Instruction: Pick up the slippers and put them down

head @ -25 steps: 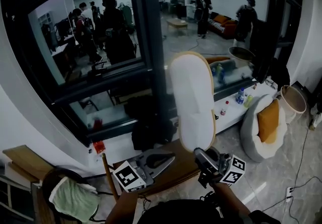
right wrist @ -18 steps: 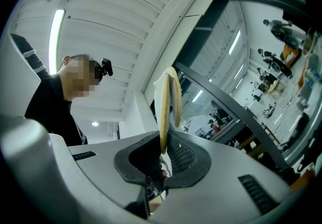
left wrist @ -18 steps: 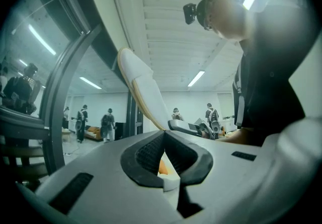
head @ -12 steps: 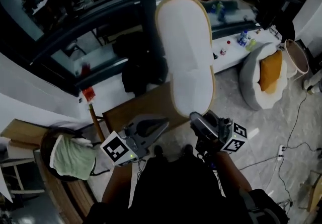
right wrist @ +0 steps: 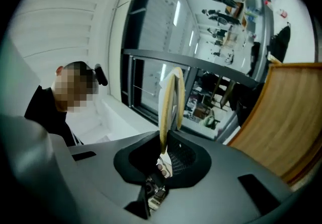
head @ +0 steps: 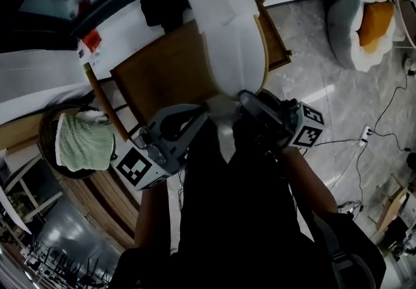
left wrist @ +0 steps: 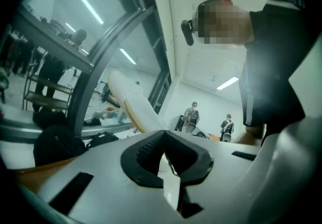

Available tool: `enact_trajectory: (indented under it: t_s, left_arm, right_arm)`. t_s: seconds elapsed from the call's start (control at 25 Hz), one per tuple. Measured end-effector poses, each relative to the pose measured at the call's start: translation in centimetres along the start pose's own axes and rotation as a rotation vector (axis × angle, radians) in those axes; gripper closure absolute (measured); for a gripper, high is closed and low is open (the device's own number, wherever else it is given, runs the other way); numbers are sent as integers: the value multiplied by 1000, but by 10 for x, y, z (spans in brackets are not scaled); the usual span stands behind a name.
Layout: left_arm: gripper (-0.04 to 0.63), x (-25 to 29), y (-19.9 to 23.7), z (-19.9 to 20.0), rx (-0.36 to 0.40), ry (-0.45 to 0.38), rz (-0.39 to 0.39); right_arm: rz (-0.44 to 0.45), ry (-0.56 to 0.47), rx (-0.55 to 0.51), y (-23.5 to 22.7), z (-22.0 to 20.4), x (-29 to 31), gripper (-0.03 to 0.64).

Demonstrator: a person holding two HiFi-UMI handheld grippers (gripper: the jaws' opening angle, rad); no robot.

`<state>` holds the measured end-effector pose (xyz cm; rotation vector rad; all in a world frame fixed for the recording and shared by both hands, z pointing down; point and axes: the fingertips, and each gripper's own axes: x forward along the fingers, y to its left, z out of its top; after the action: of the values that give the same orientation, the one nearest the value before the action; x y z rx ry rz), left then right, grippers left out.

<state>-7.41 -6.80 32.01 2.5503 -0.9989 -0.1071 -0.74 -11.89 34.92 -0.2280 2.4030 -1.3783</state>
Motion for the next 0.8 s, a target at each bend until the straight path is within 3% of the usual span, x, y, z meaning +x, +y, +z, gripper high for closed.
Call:
enact_trajectory:
  t_s: [0.28, 0.8]
  left_arm:
    - [584, -7, 15, -78, -163, 18, 22]
    - [584, 5, 22, -181, -326, 49, -33]
  right_arm:
    - [-102, 78, 194, -75, -80, -14, 571]
    - [-243, 177, 285, -172, -155, -55, 571]
